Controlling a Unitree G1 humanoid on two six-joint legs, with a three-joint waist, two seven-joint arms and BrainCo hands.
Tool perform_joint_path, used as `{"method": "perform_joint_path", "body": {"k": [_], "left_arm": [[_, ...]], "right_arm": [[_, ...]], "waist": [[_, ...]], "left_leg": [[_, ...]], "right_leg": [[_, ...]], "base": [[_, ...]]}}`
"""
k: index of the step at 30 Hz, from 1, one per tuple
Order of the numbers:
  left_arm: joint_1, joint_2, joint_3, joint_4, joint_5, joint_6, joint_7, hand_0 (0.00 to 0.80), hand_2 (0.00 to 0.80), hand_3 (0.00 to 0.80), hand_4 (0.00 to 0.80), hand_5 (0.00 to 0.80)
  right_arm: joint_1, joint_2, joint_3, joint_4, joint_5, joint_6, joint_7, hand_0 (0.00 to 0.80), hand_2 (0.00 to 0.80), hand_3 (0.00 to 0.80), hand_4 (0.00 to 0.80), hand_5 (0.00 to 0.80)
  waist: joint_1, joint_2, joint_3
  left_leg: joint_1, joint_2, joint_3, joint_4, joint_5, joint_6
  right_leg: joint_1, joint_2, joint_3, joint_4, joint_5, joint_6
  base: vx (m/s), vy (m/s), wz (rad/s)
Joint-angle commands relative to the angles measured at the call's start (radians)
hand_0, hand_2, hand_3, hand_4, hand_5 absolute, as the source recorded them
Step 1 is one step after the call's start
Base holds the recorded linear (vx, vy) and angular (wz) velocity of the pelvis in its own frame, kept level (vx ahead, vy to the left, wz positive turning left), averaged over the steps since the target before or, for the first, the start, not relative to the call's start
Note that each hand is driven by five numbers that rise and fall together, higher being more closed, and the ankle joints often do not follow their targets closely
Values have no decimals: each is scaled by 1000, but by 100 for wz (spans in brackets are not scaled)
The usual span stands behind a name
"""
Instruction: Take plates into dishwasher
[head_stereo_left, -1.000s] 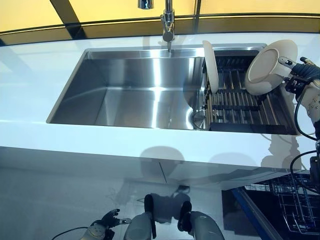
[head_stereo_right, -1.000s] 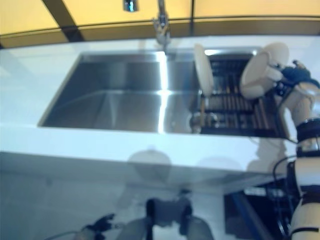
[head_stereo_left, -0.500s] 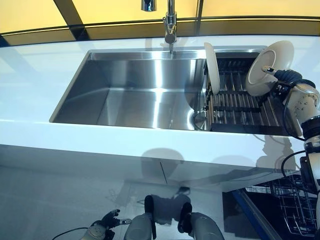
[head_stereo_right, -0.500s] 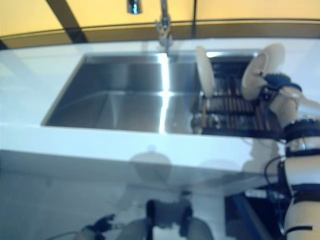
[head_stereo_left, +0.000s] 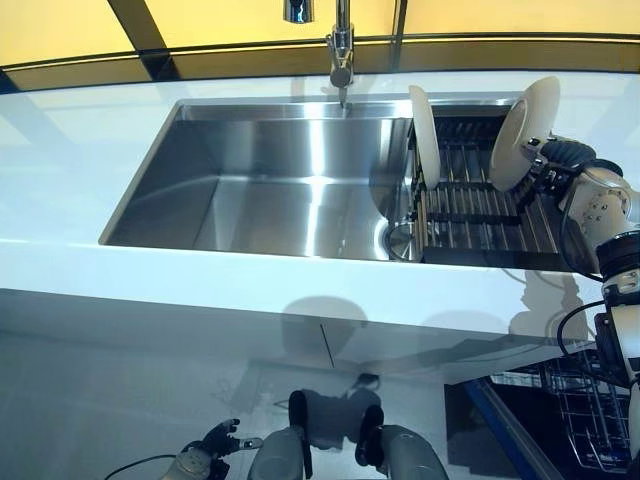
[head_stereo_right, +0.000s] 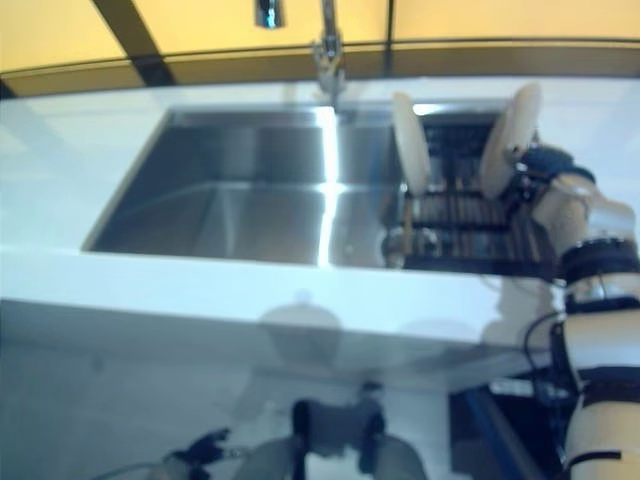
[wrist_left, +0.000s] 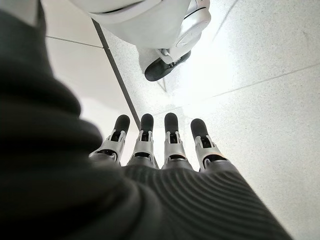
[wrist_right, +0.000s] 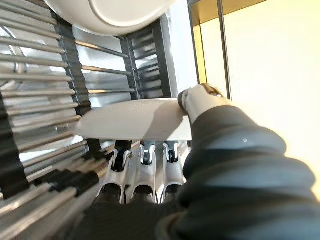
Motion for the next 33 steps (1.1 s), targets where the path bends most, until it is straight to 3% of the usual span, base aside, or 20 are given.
{"method": "perform_joint_path", "body": {"k": [1,13,19,26,33], "left_arm": [[8,6,-40,-7,-10,-14,-7,0,0,0,0,0],[12,10,-51,-18,-22,-15,-5,0,0,0,0,0],[26,8,-51,-15,-13,-16,-5,0,0,0,0,0],[41,2,-46,-3,1,-17,-5,0,0,0,0,0],[54,-3,-37,22,14,-6,-6,0,0,0,0,0]], "right_arm": [[-90,-39,22,-16,8,-36,-49,800,800,800,800,800],[-112,-45,31,-13,-40,-81,-82,800,800,800,800,800],[-104,-43,32,-62,-133,-213,-50,800,800,800,800,800],[-58,-35,-11,-176,-121,-340,-56,800,800,800,800,800],[6,-31,-57,-344,-128,-379,-39,800,800,800,800,800]], "waist": [[22,-69,36],[30,-63,33],[32,-65,21],[31,-69,-9],[20,-83,-57]], "left_leg": [[65,-49,63,8,-173,16],[65,-52,58,-10,-170,21],[77,-56,55,-20,-171,24],[99,-63,54,-32,-178,31],[134,-73,52,-54,-186,41]], "right_leg": [[136,38,49,-213,-36,19],[133,35,43,-220,-31,26],[147,36,39,-233,-29,30],[179,36,36,-259,-23,38],[220,36,36,-294,-13,52]], "base": [[0,0,0],[1,12,2],[3,28,1],[10,48,2],[16,77,2]]}}
